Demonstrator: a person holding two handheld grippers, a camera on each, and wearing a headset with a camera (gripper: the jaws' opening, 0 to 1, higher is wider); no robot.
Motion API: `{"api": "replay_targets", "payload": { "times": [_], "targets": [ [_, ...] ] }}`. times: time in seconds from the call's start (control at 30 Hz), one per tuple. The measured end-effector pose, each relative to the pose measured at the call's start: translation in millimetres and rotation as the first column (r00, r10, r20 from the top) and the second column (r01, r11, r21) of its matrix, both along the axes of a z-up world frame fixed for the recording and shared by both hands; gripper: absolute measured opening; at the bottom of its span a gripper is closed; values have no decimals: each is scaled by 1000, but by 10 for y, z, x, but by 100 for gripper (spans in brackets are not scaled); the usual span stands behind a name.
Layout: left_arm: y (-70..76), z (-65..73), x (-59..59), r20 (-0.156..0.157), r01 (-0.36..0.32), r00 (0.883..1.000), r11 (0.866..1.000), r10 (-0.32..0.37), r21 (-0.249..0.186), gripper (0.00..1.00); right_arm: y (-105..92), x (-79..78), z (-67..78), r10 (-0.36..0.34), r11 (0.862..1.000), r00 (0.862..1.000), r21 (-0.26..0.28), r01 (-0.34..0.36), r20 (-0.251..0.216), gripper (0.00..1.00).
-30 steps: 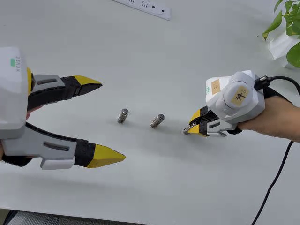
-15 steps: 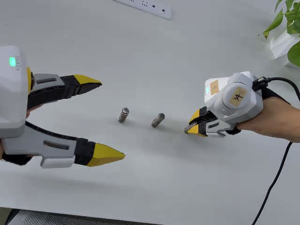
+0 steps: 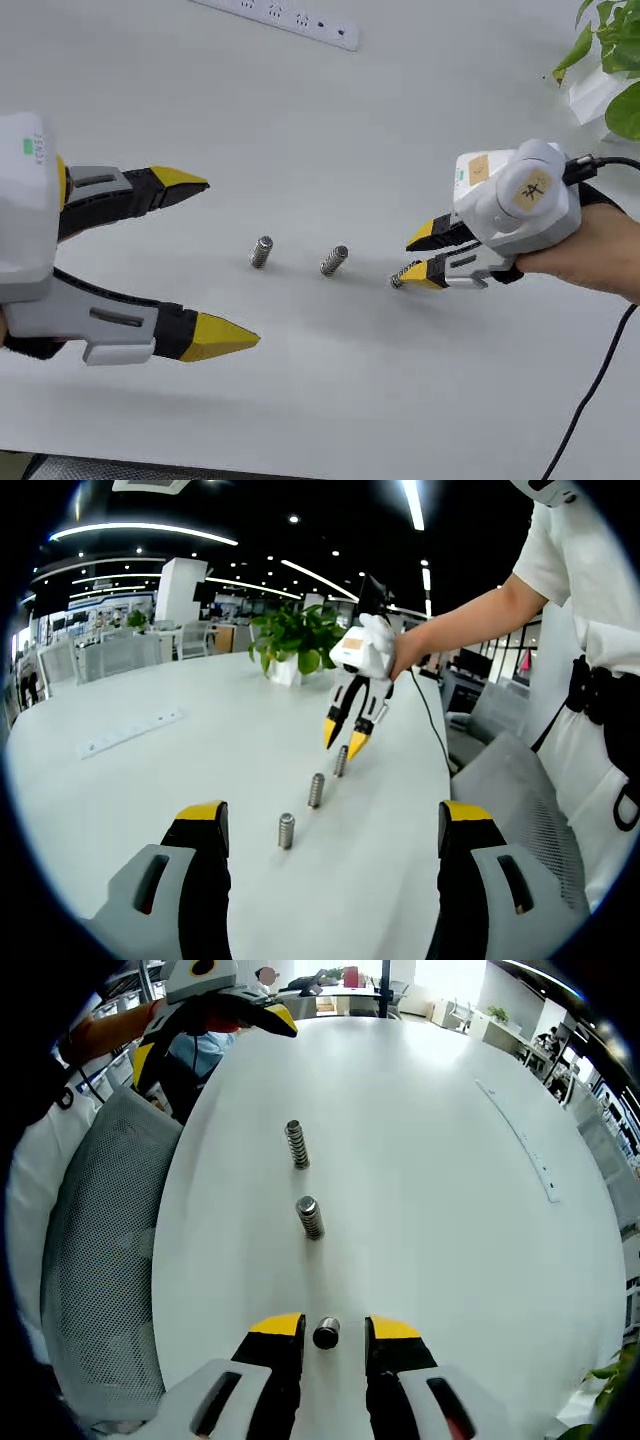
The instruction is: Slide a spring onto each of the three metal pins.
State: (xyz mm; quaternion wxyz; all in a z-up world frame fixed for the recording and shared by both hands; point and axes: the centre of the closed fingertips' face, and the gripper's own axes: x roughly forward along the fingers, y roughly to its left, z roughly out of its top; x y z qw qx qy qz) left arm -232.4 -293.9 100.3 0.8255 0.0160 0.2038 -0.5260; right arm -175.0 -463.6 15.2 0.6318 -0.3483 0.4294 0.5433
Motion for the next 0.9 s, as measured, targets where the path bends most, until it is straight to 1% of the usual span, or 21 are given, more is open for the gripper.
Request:
{"api": "replay_targets", "payload": {
  "times": [0.07,0.1,0.13,0.2,0.23,0.3,0.33,0.4,0.47,0.5,0.53,0.57,0.6,0.67,0.7,0.73,0.77,0.8,0.83,0.9],
  "targets": [
    [6,-2,0,3,1,1000,1000,-1,5,86,-8,12,29,-31,999,1000,30,31,2,25],
    [11,-11,-1,2,1,1000,1000,-1,11,86,-12,16,80,-54,997,999,54,53,6,27],
    [16,-19,-2,2,1,1000,1000,-1,17,86,-14,14,116,-62,996,998,71,61,10,28],
    [24,-33,-3,3,0,1000,1000,0,27,87,-30,29,163,-100,989,995,112,99,11,31],
    [28,-41,-5,3,-3,1000,1000,3,29,88,-26,-4,223,-114,985,993,135,111,14,32],
    [37,-62,-13,2,-5,1000,999,5,37,89,-39,-45,287,-134,979,991,159,129,19,35],
    [42,-75,-25,4,-4,1000,999,4,44,89,-48,-91,328,-146,975,989,174,140,21,37],
    [51,-87,-39,5,-11,1000,999,10,49,90,-146,-95,307,-161,969,987,193,153,24,42],
    [55,-102,-59,6,-12,1000,998,11,59,92,-158,-178,348,-177,962,984,215,167,25,45],
    [57,-108,-70,9,-11,1000,998,11,67,92,-172,-204,359,-188,957,982,229,177,25,47],
    [60,-113,-78,17,-14,1000,997,13,71,94,-236,-202,369,-208,947,978,253,196,21,49],
    [64,-121,-82,22,-17,1000,997,15,74,95,-249,-252,383,-225,937,974,279,211,19,51],
    [71,-131,-83,23,-19,1000,997,17,80,96,-261,-281,387,-236,929,972,296,220,17,54],
    [82,-151,-89,25,-25,999,996,23,88,98,-295,-378,390,-261,917,965,314,245,9,58],
    [85,-155,-89,26,-28,999,996,26,90,99,-335,-380,384,-267,913,964,322,248,13,62],
    [89,-161,-91,27,-31,999,995,29,92,99,-391,-355,380,-276,907,961,336,255,17,64],
    [91,-166,-98,28,-32,999,995,29,96,99,-413,-364,381,-290,898,957,350,267,15,66],
    [92,-170,-110,31,-32,999,995,29,100,99,-404,-416,401,-307,886,952,367,283,9,68],
    [98,-177,-114,33,-34,999,994,31,101,99,-406,-459,420,-312,879,950,382,284,11,70],
    [112,-199,-117,30,-39,999,994,36,106,99,-417,-481,443,-326,867,945,404,292,16,76]
  ]
}}
